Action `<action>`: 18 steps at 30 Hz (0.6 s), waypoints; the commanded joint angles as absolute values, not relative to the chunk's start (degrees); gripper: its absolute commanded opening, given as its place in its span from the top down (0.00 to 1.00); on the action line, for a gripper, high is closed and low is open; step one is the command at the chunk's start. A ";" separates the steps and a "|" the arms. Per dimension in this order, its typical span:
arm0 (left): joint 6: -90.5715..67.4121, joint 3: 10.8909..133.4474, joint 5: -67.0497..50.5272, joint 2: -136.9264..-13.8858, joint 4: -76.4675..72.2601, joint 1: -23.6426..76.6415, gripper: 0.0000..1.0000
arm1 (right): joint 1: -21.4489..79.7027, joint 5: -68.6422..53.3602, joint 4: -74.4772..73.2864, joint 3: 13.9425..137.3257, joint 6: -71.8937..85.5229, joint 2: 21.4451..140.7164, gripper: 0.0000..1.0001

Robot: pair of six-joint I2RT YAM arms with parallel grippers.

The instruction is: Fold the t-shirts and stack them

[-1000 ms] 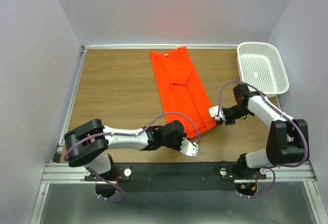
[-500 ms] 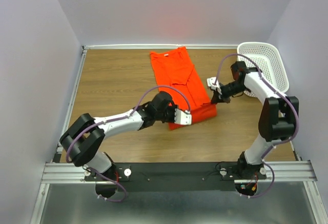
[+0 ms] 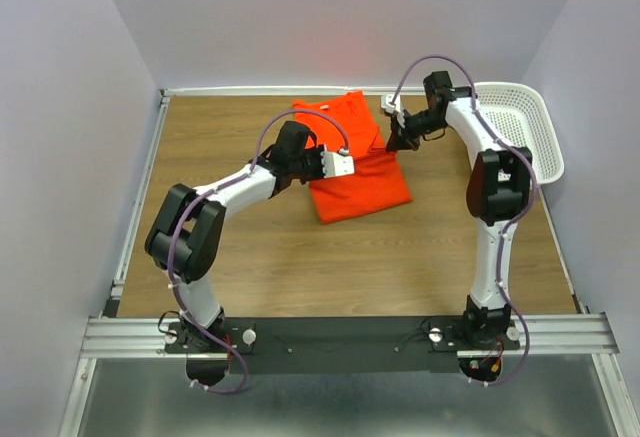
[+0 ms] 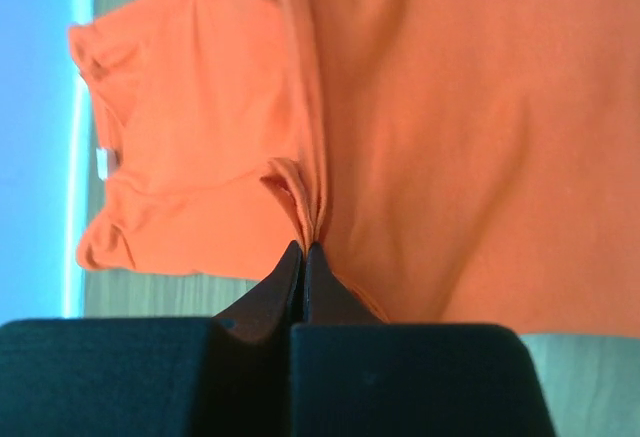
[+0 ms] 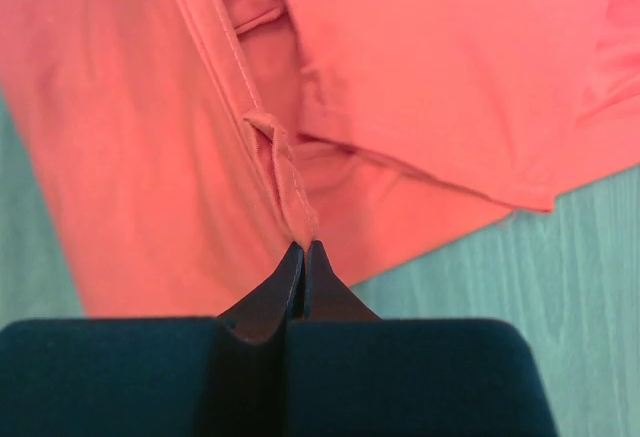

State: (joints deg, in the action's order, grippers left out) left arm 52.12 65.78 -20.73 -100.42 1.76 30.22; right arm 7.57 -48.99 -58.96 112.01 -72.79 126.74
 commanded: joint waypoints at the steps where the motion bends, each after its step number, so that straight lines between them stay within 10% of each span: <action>1: 53.88 67.50 -23.91 -103.53 4.83 27.87 1.00 | 8.52 -47.82 -57.40 119.95 -65.40 132.87 0.99; 18: 55.28 71.98 -23.82 -106.78 3.16 26.01 1.00 | 9.41 -42.54 -52.21 120.50 -58.98 133.86 1.00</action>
